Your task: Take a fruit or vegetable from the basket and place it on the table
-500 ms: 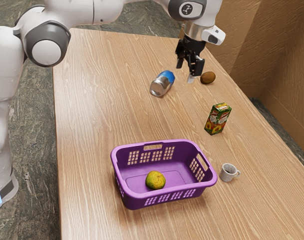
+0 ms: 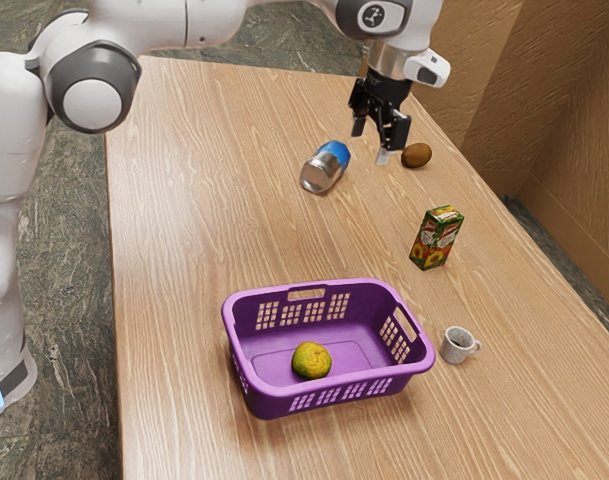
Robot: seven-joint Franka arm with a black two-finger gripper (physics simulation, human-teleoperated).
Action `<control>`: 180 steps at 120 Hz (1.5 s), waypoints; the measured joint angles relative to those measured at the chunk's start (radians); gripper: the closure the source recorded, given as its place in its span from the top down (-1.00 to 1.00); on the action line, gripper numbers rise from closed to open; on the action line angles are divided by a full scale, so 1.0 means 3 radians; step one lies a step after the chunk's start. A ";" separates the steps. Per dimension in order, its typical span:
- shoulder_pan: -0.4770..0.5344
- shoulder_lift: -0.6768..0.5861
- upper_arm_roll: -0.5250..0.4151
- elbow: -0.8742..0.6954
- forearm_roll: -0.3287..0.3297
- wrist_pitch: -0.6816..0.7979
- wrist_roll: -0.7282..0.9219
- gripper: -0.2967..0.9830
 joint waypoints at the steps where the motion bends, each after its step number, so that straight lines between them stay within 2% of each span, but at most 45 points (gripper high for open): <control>1: -0.0001 -0.0007 -0.0004 -0.0001 -0.0001 0.0000 0.0001 0.54; 20: -0.0030 -0.0064 -0.0312 -0.0038 0.0016 -0.0027 0.0044 0.54; 41: -0.0048 -0.0063 -0.1056 -0.0264 0.0140 0.0023 0.0112 0.54; 63: -0.0045 -0.0103 -0.1452 -0.0567 0.0182 0.0238 0.0163 0.54; 81: -0.0116 -0.0792 -0.1477 -0.1578 0.0167 0.0474 0.0201 0.54; 97: -0.0184 -0.1087 -0.1422 -0.2064 0.0095 0.0701 0.0302 0.53; 115: -0.0004 -0.1159 -0.1392 -0.2242 0.0059 0.0897 0.0413 0.54; 140: -0.0064 -0.1221 -0.1560 -0.2302 0.0004 0.1036 0.0601 0.54; 180: -0.0058 -0.1341 -0.1706 -0.2427 -0.0100 0.1107 0.1547 0.54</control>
